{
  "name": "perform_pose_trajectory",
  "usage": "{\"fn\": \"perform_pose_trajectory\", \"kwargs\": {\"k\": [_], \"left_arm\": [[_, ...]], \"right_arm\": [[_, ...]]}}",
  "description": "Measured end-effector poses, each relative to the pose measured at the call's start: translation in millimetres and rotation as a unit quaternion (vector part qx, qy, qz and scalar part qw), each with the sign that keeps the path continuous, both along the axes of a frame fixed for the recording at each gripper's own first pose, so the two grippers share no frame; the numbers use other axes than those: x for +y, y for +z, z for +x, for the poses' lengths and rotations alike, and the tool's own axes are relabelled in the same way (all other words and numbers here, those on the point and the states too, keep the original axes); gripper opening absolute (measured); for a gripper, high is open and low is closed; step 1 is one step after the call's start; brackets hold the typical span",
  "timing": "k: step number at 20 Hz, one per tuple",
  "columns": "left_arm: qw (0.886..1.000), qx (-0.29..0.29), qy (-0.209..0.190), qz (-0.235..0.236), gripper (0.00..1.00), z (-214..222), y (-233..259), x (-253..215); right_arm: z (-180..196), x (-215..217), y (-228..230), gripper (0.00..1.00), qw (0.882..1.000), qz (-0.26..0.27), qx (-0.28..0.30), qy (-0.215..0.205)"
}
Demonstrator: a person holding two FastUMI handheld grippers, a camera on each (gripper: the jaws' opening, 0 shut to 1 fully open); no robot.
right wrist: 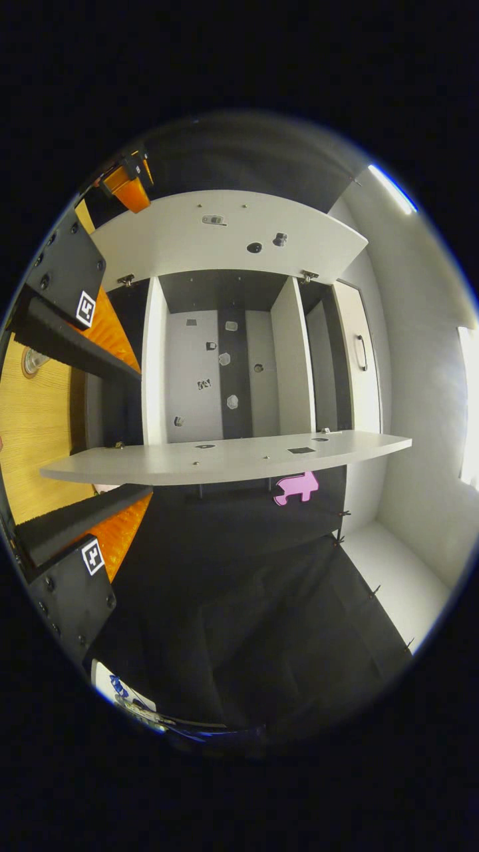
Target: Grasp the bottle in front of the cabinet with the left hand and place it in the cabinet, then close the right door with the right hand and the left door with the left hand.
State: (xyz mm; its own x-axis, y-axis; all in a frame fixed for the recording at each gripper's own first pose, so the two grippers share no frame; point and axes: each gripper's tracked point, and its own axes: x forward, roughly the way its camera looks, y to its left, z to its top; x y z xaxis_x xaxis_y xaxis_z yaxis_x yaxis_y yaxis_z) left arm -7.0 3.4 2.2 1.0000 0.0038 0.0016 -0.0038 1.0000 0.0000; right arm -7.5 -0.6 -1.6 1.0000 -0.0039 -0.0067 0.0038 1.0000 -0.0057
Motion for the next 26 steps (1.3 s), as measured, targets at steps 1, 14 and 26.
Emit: {"fn": "perform_pose_trajectory", "kwargs": {"k": [1, 14, 26], "left_arm": [[1.000, -0.001, 0.000, 0.001, 0.96, 0, 1, 1], [0.999, -0.016, -0.030, -0.003, 0.95, 2, 12, -18], [0.981, 0.106, -0.158, -0.029, 0.96, 47, -149, -111]], "right_arm": [[0, 0, 0, 0.99, 1.000, 0.000, 0.000, 0.001], [-18, -4, 3, 0.99, 1.000, -0.001, -0.003, -0.004], [-40, -24, 7, 0.99, 0.999, -0.016, 0.007, -0.043]]}}
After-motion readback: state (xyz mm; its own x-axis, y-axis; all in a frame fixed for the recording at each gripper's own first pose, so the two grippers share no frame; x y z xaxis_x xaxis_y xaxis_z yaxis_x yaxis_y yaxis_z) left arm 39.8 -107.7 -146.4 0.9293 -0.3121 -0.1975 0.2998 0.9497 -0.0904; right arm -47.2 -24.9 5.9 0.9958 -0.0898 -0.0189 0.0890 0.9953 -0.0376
